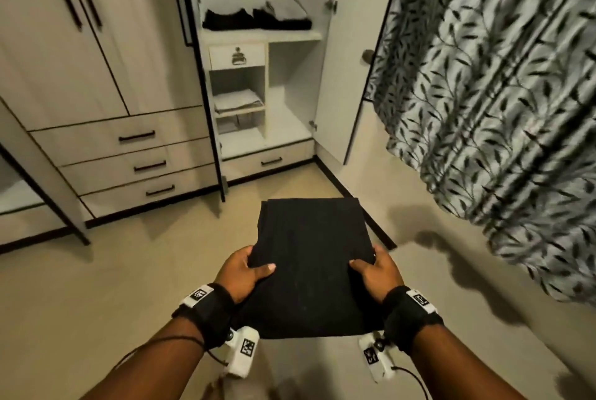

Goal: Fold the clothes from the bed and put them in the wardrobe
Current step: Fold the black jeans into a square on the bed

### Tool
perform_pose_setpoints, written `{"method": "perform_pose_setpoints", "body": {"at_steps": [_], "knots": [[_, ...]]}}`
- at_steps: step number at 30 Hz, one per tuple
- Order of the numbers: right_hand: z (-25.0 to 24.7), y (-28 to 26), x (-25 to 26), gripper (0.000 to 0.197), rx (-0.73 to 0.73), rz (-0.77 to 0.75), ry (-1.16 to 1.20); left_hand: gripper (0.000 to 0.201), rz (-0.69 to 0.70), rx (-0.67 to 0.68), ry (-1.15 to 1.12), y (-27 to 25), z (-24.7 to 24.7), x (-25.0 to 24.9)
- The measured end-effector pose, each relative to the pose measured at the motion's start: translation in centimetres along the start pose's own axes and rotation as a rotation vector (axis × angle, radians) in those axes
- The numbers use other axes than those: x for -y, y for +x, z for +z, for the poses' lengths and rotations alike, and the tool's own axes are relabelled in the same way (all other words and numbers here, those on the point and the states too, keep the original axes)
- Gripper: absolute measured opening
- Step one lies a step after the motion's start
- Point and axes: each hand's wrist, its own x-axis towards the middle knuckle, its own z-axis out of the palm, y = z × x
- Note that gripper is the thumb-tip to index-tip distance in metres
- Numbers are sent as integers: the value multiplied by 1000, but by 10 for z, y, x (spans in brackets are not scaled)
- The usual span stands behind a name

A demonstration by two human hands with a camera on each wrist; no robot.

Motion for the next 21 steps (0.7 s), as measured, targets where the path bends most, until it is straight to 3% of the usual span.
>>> {"method": "perform_pose_setpoints", "body": {"at_steps": [6, 13, 15, 17, 21], "knots": [[91, 75, 102, 25, 15, -73, -11, 29, 96, -52, 51, 90, -105, -57], [158, 143, 177, 48, 31, -133, 4, 45, 184, -13, 189, 163, -201, -107], [168, 155, 190, 47, 16, -147, -22, 48, 199, 26, 141, 171, -212, -116], [174, 170, 201, 43, -4, -145, -40, 65, 217, 89, 53, 185, -222, -117], [178, 207, 226, 31, -47, -172, -45, 90, 207, 326, -42, 219, -233, -109]]}}
